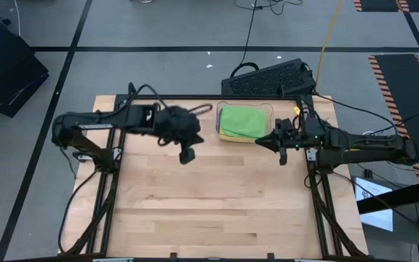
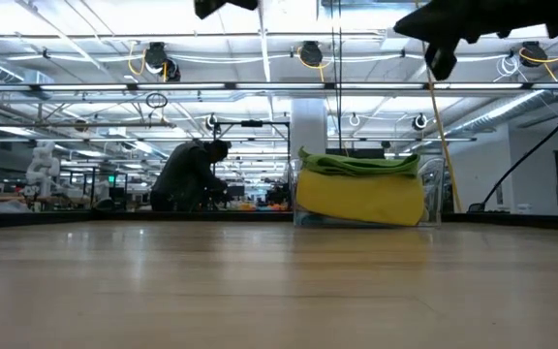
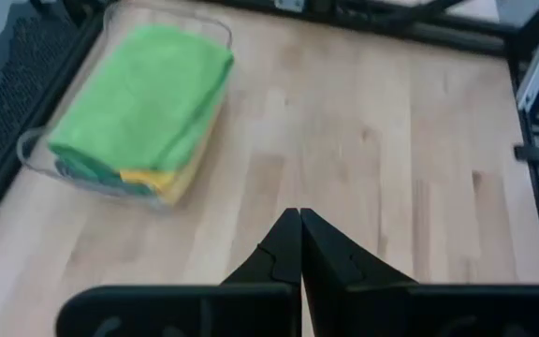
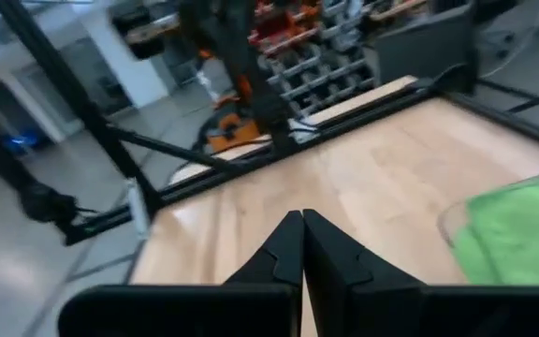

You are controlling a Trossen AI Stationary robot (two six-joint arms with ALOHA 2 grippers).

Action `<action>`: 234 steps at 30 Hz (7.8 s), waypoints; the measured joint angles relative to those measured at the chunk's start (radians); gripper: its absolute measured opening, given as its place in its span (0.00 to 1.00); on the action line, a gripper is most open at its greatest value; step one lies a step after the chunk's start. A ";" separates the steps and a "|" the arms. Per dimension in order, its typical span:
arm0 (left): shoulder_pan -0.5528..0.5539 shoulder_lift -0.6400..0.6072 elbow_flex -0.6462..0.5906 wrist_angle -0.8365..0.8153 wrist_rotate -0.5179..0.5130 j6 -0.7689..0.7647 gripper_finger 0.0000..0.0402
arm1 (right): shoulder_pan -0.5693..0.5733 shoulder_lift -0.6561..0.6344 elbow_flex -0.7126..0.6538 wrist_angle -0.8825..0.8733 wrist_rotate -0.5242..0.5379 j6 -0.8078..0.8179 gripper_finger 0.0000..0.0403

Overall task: Fold microfiber towels
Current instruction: Return to Home Position

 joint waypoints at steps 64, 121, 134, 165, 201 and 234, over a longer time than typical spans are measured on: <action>-0.177 -0.158 -0.575 0.511 -0.311 -0.311 0.01 | 0.149 -0.532 -0.547 0.332 0.164 -0.457 0.00; -0.407 -0.757 -0.821 0.306 -0.465 -0.238 0.01 | 0.142 -0.617 -0.552 -0.013 0.191 -0.565 0.00; -0.405 -0.962 -1.227 0.689 -0.384 -0.140 0.01 | 0.142 -0.617 -0.552 -0.011 0.191 -0.564 0.00; -0.229 -1.330 -1.592 0.926 -0.177 -0.027 0.01 | 0.141 -0.617 -0.552 -0.011 0.191 -0.564 0.00; -0.027 -1.495 -1.590 0.851 0.034 0.075 0.00 | 0.141 -0.616 -0.552 -0.011 0.191 -0.564 0.00; -0.028 -1.495 -1.591 0.856 0.031 0.054 0.02 | 0.141 -0.616 -0.552 -0.011 0.191 -0.564 0.00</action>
